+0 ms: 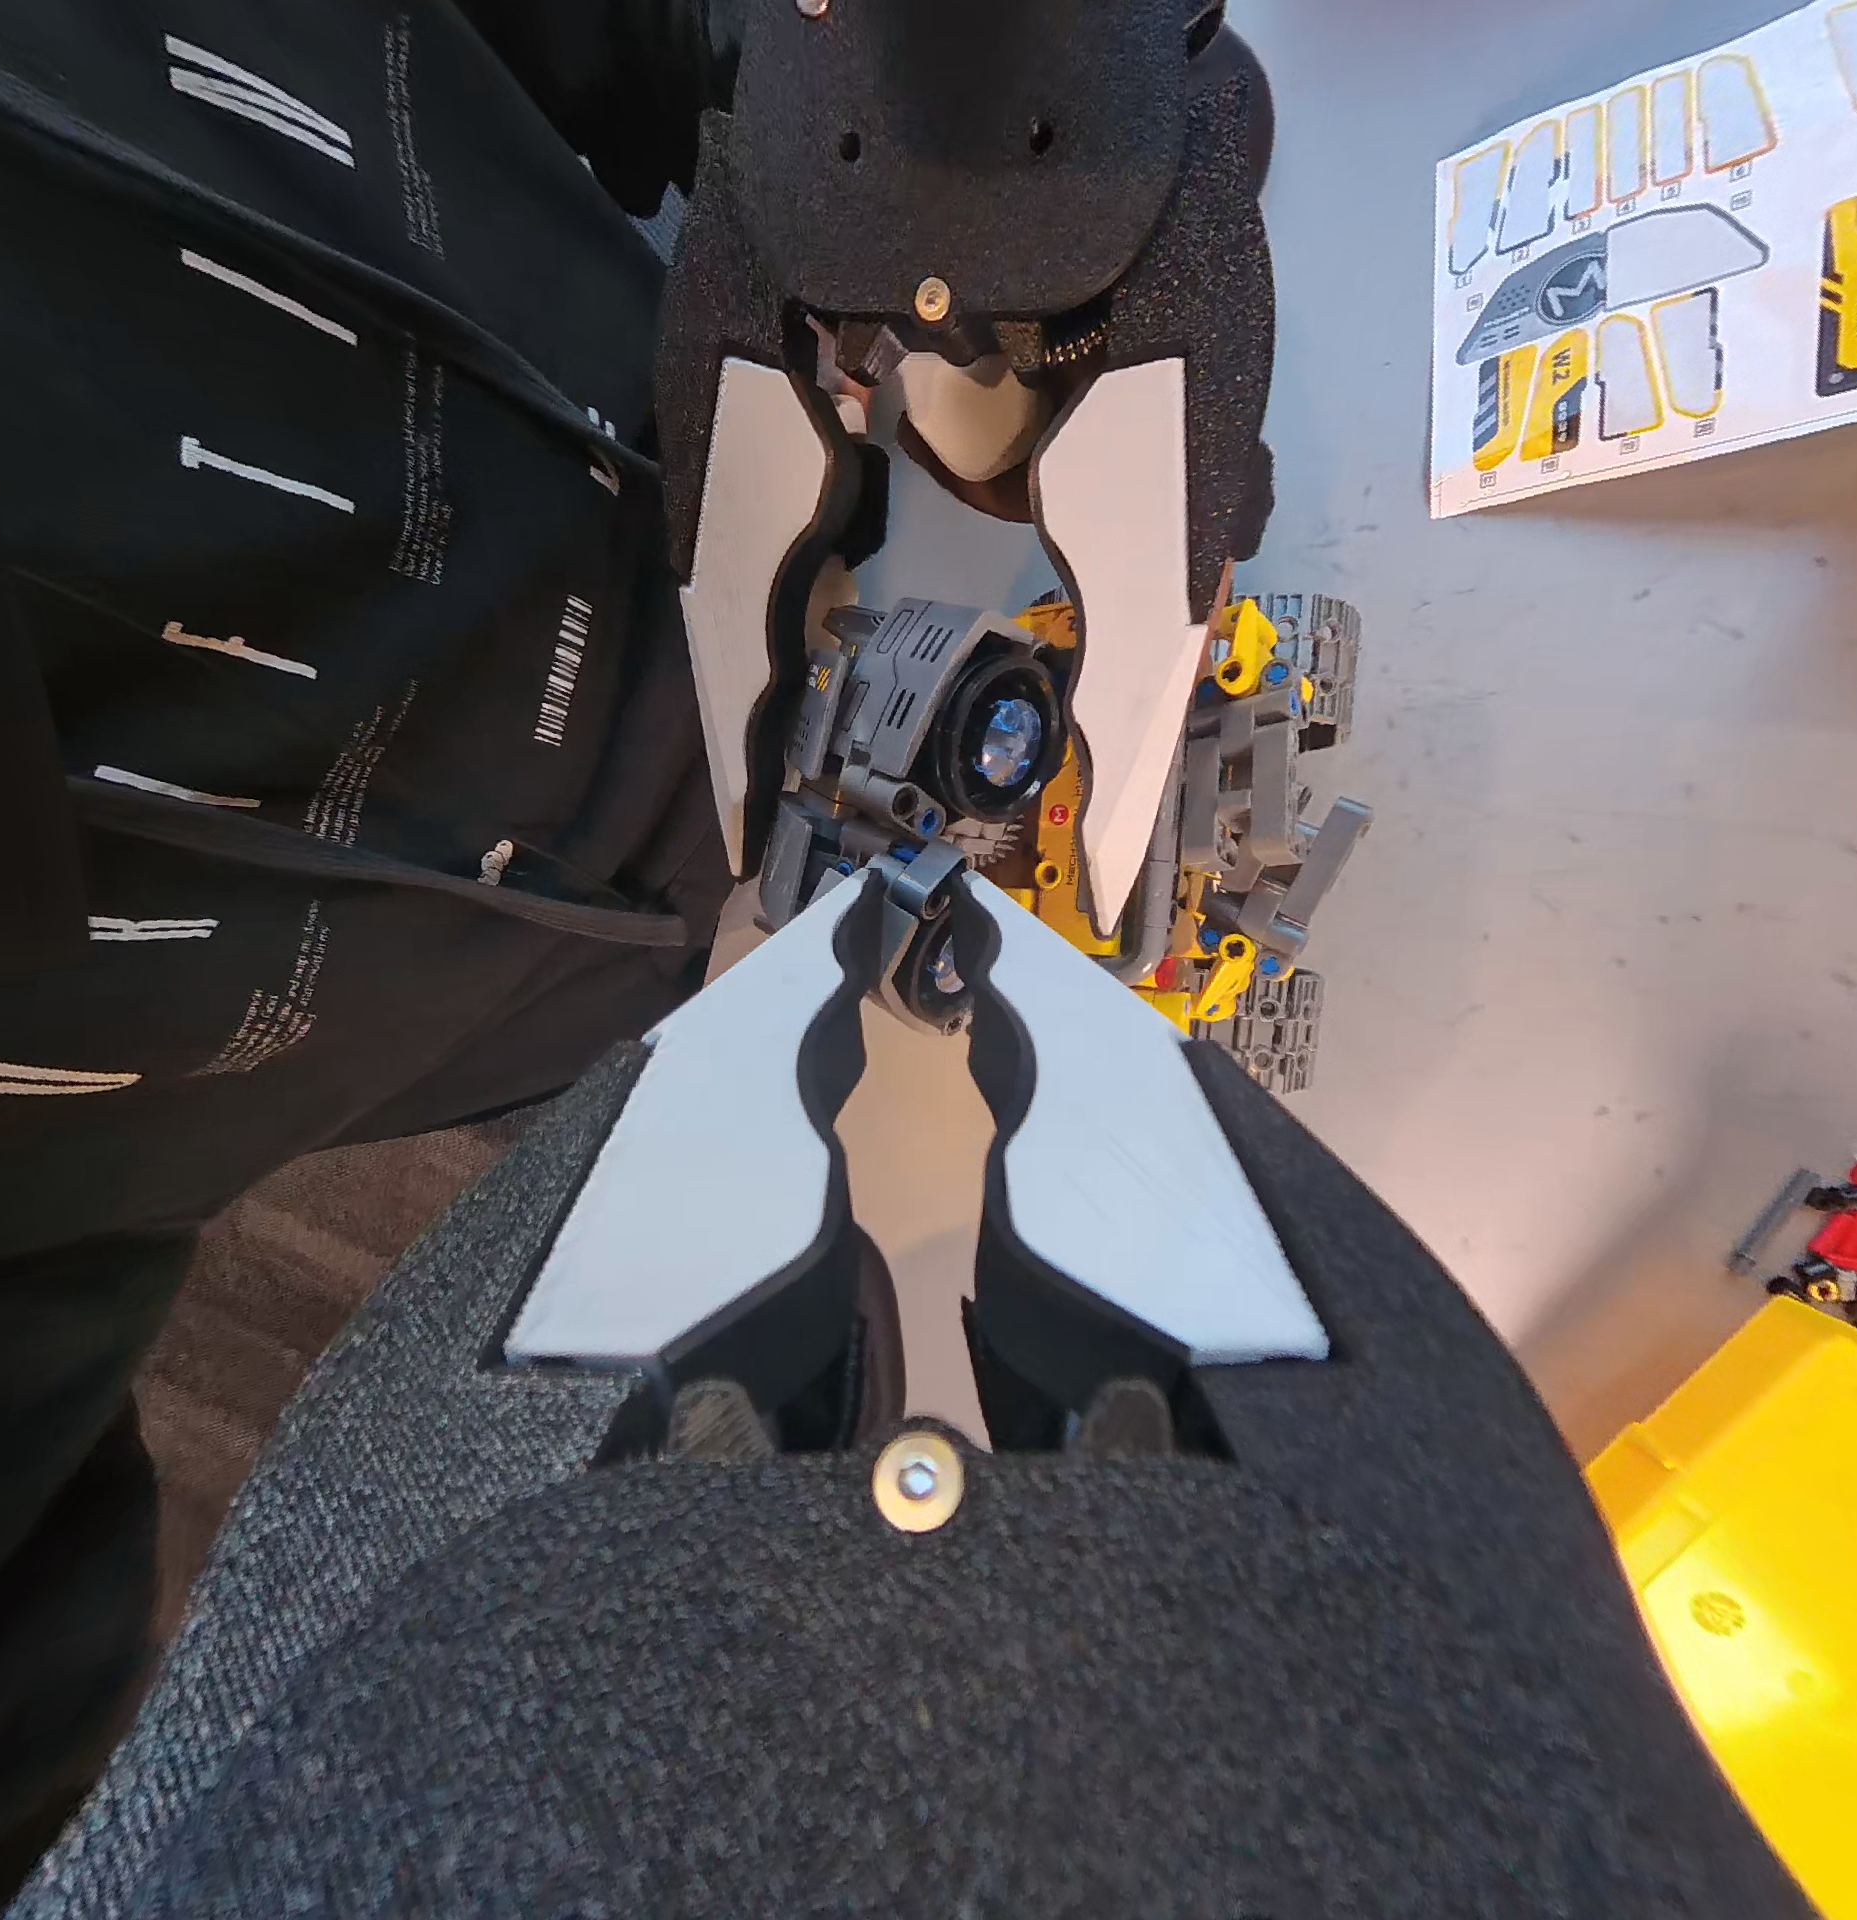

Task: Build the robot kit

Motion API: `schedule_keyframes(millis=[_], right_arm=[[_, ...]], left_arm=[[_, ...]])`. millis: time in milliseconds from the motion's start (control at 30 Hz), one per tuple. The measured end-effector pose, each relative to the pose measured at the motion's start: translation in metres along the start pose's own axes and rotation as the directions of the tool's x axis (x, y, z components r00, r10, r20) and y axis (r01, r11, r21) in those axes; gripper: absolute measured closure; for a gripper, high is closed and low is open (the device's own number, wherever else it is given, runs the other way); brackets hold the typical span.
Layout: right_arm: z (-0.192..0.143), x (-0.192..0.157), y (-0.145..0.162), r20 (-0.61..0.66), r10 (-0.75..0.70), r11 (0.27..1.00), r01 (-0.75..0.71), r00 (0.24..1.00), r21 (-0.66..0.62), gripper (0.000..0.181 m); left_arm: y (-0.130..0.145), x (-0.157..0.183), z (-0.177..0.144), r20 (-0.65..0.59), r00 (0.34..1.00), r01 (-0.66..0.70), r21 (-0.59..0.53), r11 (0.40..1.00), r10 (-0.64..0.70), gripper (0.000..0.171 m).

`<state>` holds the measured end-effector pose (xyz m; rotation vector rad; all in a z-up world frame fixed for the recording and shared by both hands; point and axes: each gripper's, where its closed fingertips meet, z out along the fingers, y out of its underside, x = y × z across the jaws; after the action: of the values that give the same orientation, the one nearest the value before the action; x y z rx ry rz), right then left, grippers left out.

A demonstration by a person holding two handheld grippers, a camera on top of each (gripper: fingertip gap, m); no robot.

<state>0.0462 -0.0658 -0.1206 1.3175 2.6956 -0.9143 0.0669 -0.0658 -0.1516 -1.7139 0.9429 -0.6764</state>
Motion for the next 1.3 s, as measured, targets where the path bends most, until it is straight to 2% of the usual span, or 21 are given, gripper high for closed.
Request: schedule_keyframes(millis=[100, 300, 600, 800, 933, 1000, 1200, 1300], right_arm=[[0.002, -0.003, 0.001, 0.001, 0.023, 0.999, -0.023, 1.0, -0.037, 0.169], [0.002, -0.003, 0.001, 0.007, 0.042, 0.995, -0.041, 0.999, -0.086, 0.169], [0.003, -0.006, 0.002, 0.056, 0.06, 0.996, -0.056, 0.997, -0.069, 0.17], [0.011, -0.008, 0.009, 0.092, 0.104, 0.982, -0.087, 0.99, -0.165, 0.17], [0.008, -0.004, 0.006, 0.055, 0.098, 0.982, -0.088, 0.994, -0.167, 0.17], [0.009, -0.008, 0.008, 0.084, 0.09, 0.98, -0.074, 0.992, -0.184, 0.17], [0.001, -0.019, 0.002, 0.151, 0.048, 0.99, -0.028, 0.987, -0.136, 0.175], [0.003, -0.015, 0.003, 0.115, 0.048, 0.992, -0.034, 0.992, -0.118, 0.176]], left_arm=[[-0.001, 0.001, 0.0, 0.028, 0.997, -0.075, 0.004, 0.997, 0.074, 0.091], [-0.001, 0.0, 0.0, 0.04, 0.993, -0.113, 0.01, 0.994, 0.113, 0.091], [-0.001, 0.003, 0.001, 0.017, 0.993, -0.115, 0.024, 0.993, 0.114, 0.092], [-0.004, 0.012, 0.004, -0.01, 0.991, -0.135, 0.031, 0.99, 0.135, 0.093], [-0.004, 0.005, 0.003, 0.002, 0.992, -0.123, 0.045, 0.991, 0.123, 0.093], [-0.004, 0.01, 0.004, -0.015, 0.99, -0.138, 0.045, 0.989, 0.139, 0.093], [0.0, 0.009, 0.002, -0.01, 0.992, -0.128, 0.049, 0.991, 0.129, 0.094], [0.002, 0.007, 0.001, 0.001, 0.992, -0.126, 0.041, 0.991, 0.126, 0.094]])
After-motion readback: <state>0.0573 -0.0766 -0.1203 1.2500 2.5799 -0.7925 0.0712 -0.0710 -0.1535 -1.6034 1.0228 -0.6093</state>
